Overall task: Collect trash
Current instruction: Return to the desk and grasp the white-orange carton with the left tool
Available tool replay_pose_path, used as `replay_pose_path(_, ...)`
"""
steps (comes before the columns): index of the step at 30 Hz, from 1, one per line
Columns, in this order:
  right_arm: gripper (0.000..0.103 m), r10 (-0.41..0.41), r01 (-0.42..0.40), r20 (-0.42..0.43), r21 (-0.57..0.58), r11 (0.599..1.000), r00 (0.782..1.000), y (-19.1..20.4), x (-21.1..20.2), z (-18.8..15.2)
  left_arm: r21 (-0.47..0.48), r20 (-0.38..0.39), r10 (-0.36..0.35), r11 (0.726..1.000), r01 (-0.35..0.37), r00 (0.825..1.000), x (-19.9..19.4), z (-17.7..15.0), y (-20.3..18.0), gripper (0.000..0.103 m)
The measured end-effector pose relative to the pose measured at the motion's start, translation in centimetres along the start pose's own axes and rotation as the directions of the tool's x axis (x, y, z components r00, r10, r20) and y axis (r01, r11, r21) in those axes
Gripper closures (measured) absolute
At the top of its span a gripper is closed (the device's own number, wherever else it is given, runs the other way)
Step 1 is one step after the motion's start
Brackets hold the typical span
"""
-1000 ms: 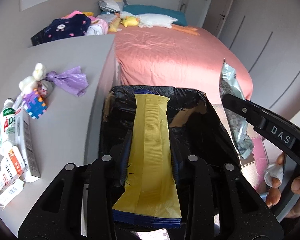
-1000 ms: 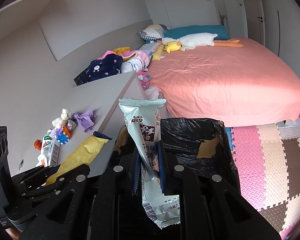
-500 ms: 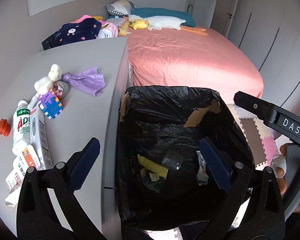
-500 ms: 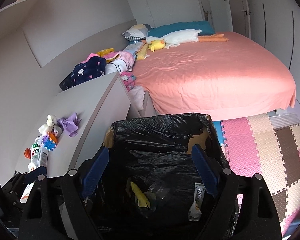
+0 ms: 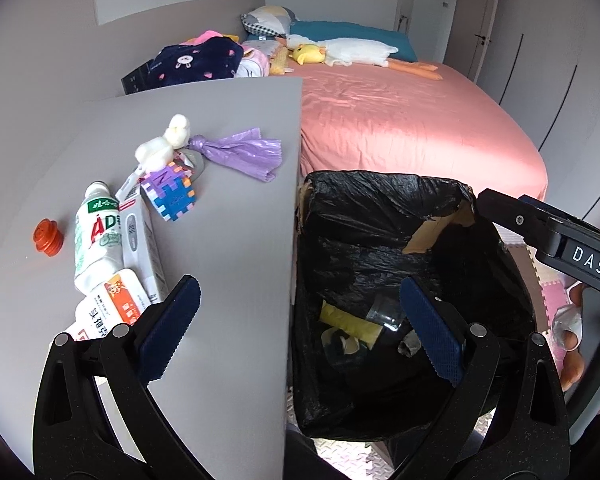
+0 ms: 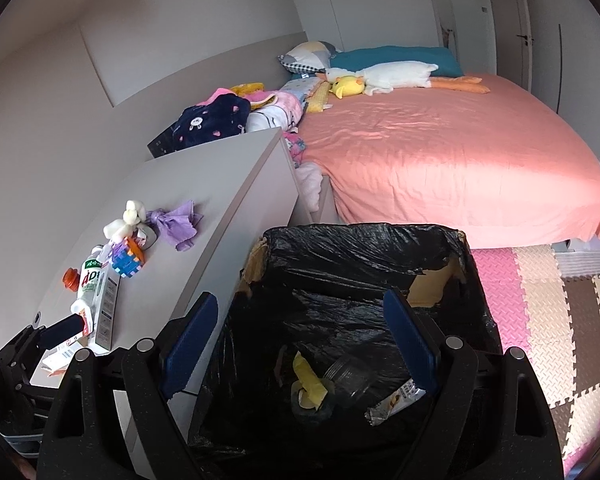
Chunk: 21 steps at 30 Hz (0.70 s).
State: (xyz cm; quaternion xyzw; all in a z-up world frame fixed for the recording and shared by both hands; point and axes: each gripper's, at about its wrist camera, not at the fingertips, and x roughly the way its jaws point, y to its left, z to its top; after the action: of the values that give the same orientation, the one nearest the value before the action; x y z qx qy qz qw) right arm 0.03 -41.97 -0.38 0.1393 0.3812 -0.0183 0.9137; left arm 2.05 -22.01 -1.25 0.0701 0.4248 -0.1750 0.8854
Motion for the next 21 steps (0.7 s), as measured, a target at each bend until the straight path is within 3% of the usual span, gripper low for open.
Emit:
replay_pose_path(12,0.018,0.062,-0.065,-0.036,-0.080,0.995,0.997,5.2,1.5,-0.7,0.017,-0.006,0.097,0.995,-0.097,0.995,-1.9,-2.1,4.3,0.006)
replay_pose_path(21,0.018,0.116,-0.124,-0.071,-0.116,0.985,0.991,8.5,2.6,-1.2,0.016,-0.027,0.186,0.983,-0.185,0.982,-2.5,-4.2,7.6,0.006)
